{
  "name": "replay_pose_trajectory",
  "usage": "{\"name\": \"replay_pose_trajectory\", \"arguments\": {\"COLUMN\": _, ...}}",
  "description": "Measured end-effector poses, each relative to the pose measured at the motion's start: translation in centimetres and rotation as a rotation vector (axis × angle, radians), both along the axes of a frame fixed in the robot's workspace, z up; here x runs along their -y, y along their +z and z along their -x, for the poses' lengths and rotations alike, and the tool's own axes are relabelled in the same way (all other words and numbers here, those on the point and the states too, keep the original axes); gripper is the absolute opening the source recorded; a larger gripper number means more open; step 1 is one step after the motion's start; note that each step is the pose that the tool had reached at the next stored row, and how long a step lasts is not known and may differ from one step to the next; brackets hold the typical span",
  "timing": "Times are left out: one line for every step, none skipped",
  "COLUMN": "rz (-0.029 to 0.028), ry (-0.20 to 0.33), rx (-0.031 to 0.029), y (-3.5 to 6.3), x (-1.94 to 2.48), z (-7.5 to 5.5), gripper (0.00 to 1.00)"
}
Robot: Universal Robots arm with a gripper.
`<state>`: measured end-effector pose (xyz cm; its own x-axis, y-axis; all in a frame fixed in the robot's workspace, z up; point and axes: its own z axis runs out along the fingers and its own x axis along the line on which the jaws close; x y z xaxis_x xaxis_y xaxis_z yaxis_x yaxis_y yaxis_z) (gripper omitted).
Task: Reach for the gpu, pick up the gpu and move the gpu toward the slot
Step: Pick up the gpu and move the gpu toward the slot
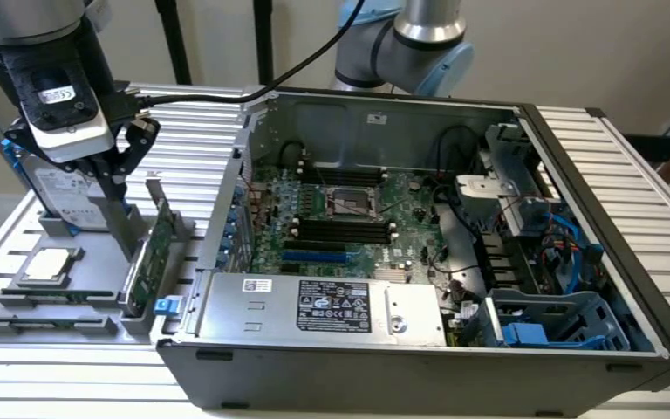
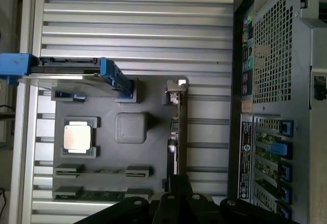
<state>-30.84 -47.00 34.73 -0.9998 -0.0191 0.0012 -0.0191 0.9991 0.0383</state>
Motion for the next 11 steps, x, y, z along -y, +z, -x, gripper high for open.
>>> {"name": "replay_pose_trajectory", "arguments": {"rz": 0.0, "ry": 0.0, "rx": 0.0, "y": 0.0, "x": 0.0, "z": 0.0, "gripper": 0.12}}
{"name": "replay_pose_trajectory", "arguments": {"rz": -0.0001, "ry": 0.0, "rx": 0.0, "y": 0.0, "x": 0.0, "z": 0.0, "gripper": 0.18}}
{"name": "replay_pose_trajectory", "arguments": {"rz": 0.0, "ry": 0.0, "rx": 0.0, "y": 0.0, "x": 0.0, "z": 0.0, "gripper": 0.18}}
{"name": "replay_pose_trajectory", "arguments": {"rz": 0.0, "ry": 0.0, "rx": 0.0, "y": 0.0, "x": 0.0, "z": 0.0, "gripper": 0.24}}
{"name": "replay_pose_trajectory", "arguments": {"rz": 0.0, "ry": 0.0, "rx": 0.0, "y": 0.0, "x": 0.0, "z": 0.0, "gripper": 0.3}}
{"name": "replay_pose_trajectory", "arguments": {"rz": 0.0, "ry": 0.0, "rx": 0.0, "y": 0.0, "x": 0.0, "z": 0.0, "gripper": 0.36}}
{"name": "replay_pose_trajectory", "arguments": {"rz": 0.0, "ry": 0.0, "rx": 0.0, "y": 0.0, "x": 0.0, "z": 0.0, "gripper": 0.36}}
{"name": "replay_pose_trajectory", "arguments": {"rz": 0.0, "ry": 0.0, "rx": 0.0, "y": 0.0, "x": 0.0, "z": 0.0, "gripper": 0.42}}
{"name": "replay_pose_trajectory", "arguments": {"rz": 0.0, "ry": 0.0, "rx": 0.0, "y": -0.11, "x": 0.0, "z": 0.02, "gripper": 0.42}}
{"name": "replay_pose_trajectory", "arguments": {"rz": -0.0001, "ry": 0.0, "rx": 0.0001, "y": -0.29, "x": 0.0, "z": 0.06, "gripper": 0.48}}
{"name": "replay_pose_trajectory", "arguments": {"rz": 0.0001, "ry": 0.0, "rx": 0.0, "y": -0.47, "x": 0.0, "z": 0.14, "gripper": 0.48}}
